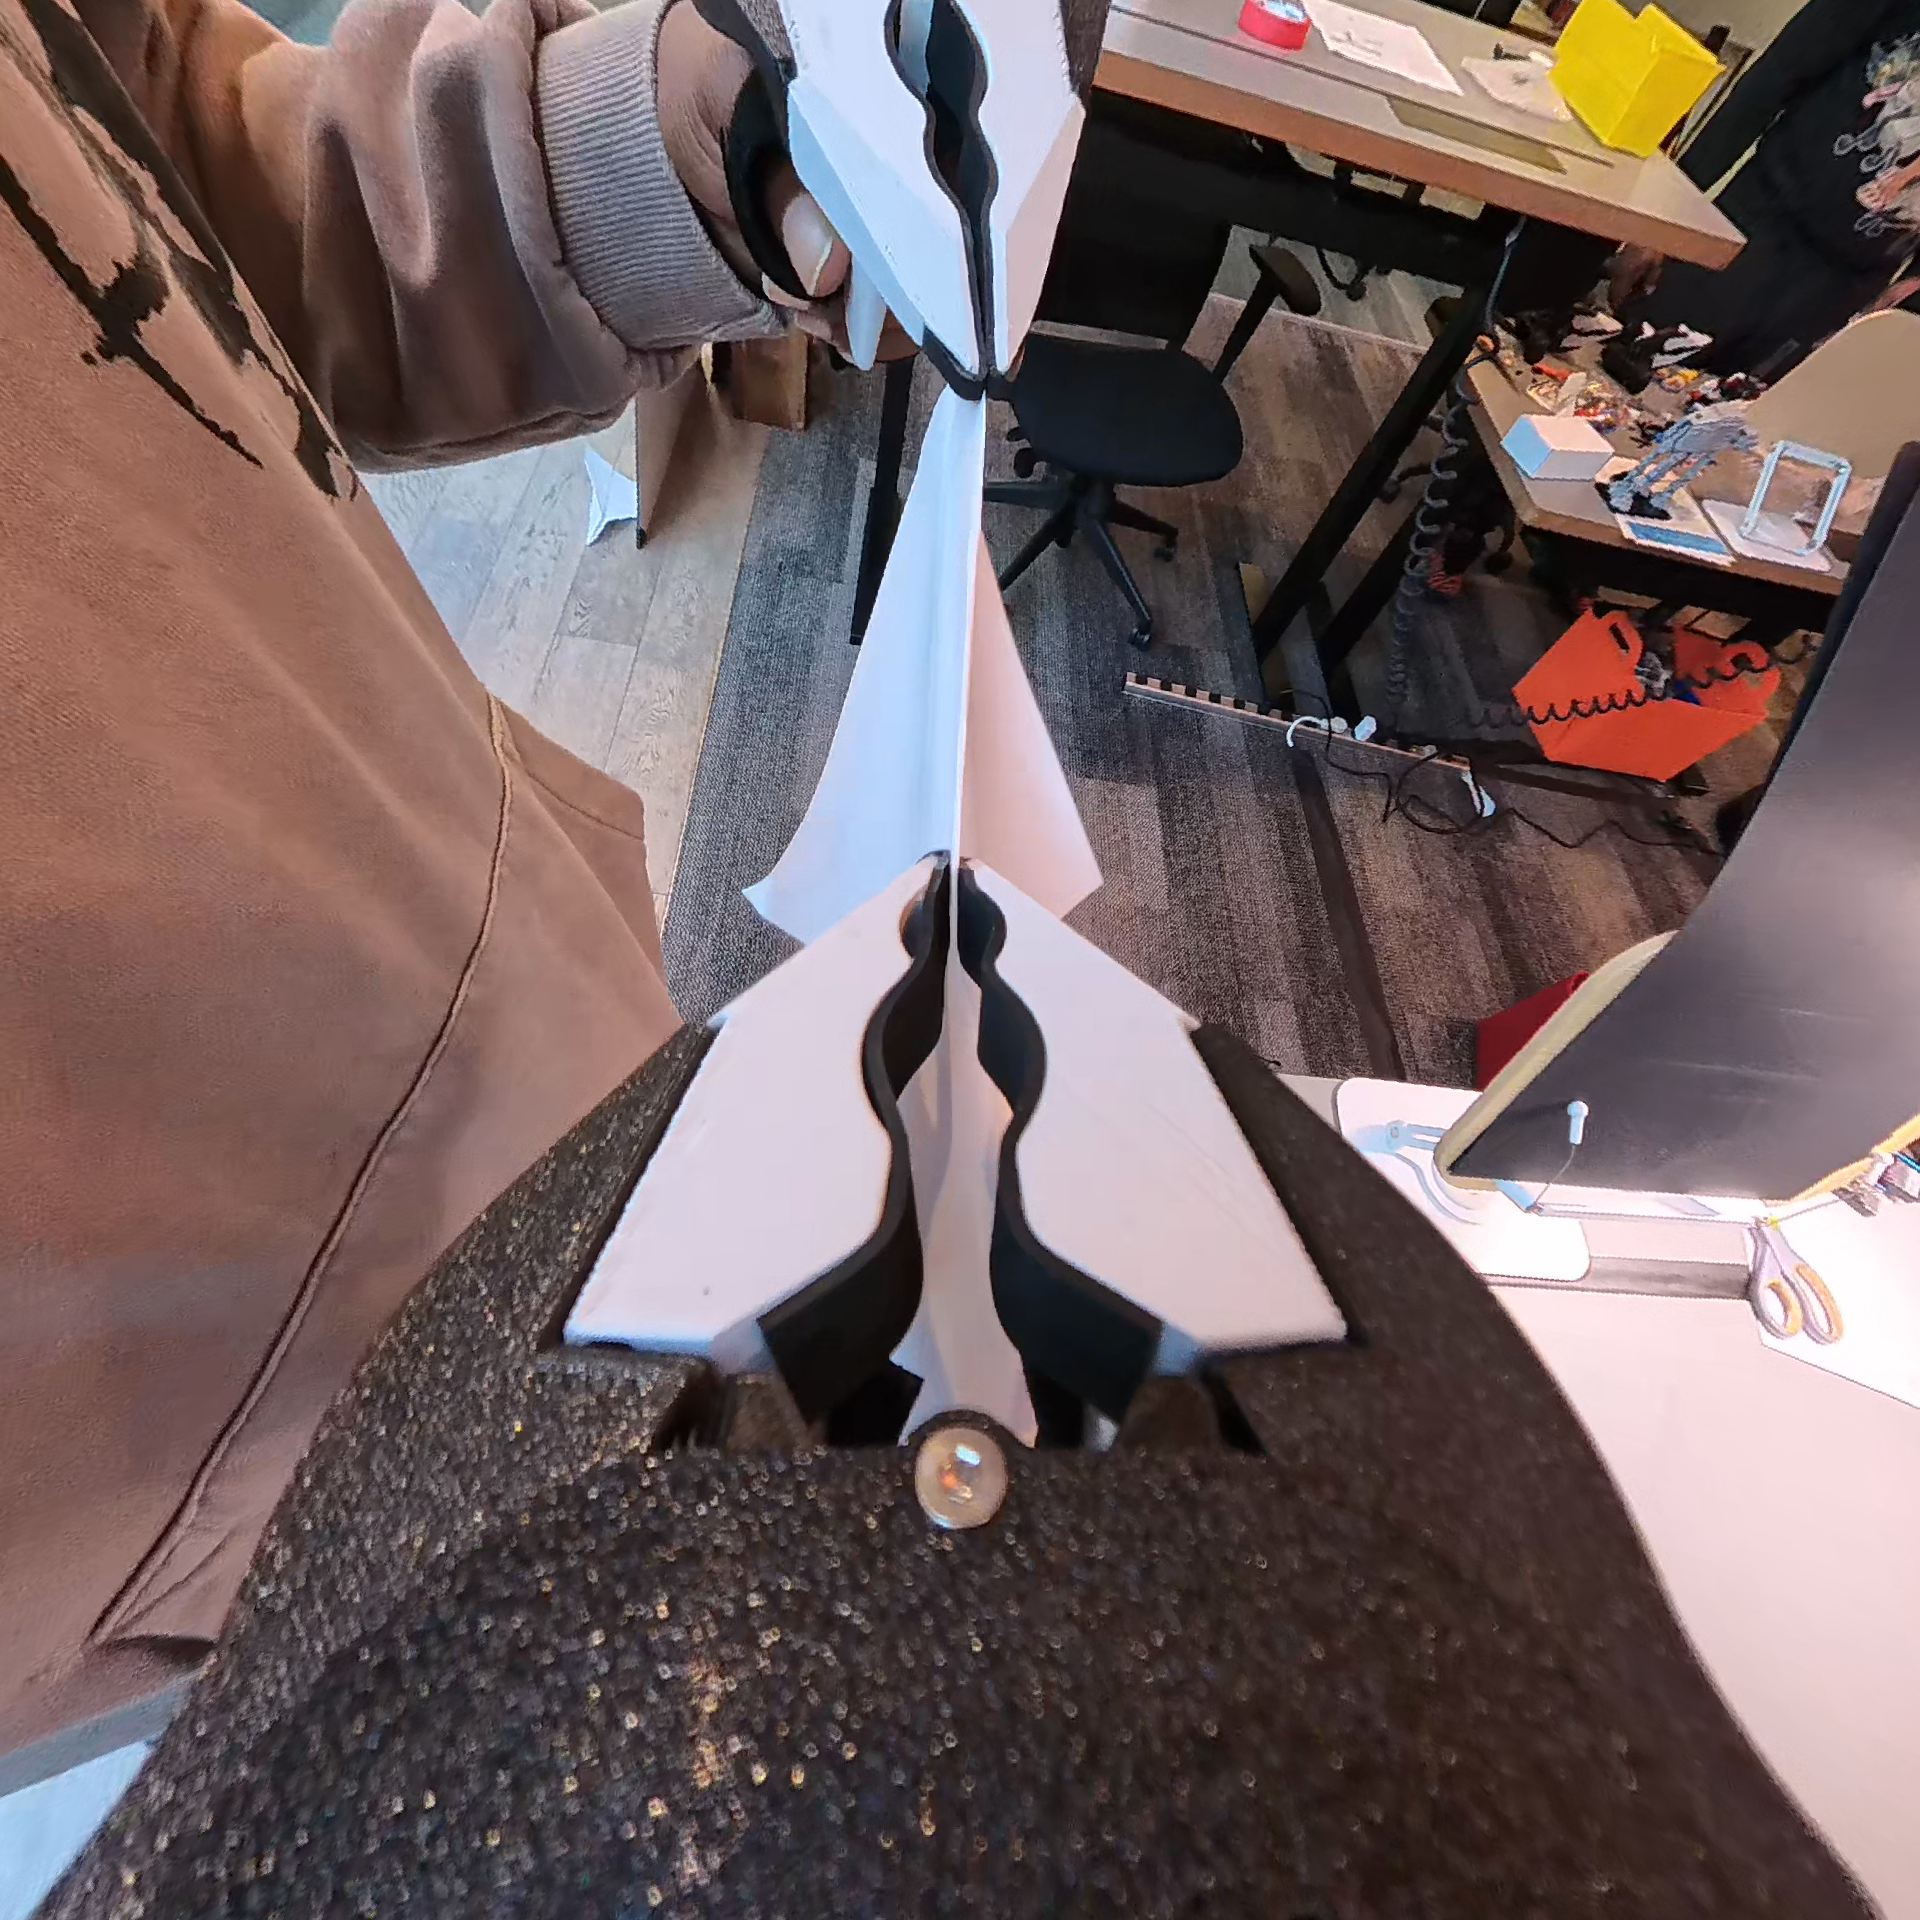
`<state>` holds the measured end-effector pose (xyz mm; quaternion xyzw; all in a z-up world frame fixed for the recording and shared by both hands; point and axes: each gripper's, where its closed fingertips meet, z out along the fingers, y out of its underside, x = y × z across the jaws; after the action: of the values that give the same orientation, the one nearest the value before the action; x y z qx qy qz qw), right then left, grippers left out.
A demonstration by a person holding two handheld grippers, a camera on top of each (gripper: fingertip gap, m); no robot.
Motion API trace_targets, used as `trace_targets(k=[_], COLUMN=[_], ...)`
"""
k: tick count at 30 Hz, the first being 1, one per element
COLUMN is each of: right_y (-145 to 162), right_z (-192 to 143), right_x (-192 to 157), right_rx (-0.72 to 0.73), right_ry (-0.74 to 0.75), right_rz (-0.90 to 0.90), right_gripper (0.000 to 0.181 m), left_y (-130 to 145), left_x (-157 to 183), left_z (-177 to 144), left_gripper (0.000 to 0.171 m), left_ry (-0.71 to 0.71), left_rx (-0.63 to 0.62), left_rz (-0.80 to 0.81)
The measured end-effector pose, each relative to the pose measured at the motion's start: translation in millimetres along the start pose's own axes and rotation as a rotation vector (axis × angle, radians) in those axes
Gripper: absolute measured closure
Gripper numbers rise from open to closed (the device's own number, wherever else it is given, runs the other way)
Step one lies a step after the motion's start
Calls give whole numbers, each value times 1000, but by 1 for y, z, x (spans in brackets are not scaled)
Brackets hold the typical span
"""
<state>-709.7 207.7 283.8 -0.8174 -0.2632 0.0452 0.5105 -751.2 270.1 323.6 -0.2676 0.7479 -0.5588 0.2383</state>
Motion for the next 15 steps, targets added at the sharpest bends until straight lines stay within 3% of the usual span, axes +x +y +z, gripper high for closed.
trace_targets(k=[15], right_y=[9], right_z=[-10], right_x=[0], right_rx=[-44], right_ry=[4], right_rz=[-16], right_gripper=[181], left_y=[2], left_x=[-4], left_z=[-4], left_gripper=[171], left_ry=[-31], left_rx=[17], left_rz=[-15])
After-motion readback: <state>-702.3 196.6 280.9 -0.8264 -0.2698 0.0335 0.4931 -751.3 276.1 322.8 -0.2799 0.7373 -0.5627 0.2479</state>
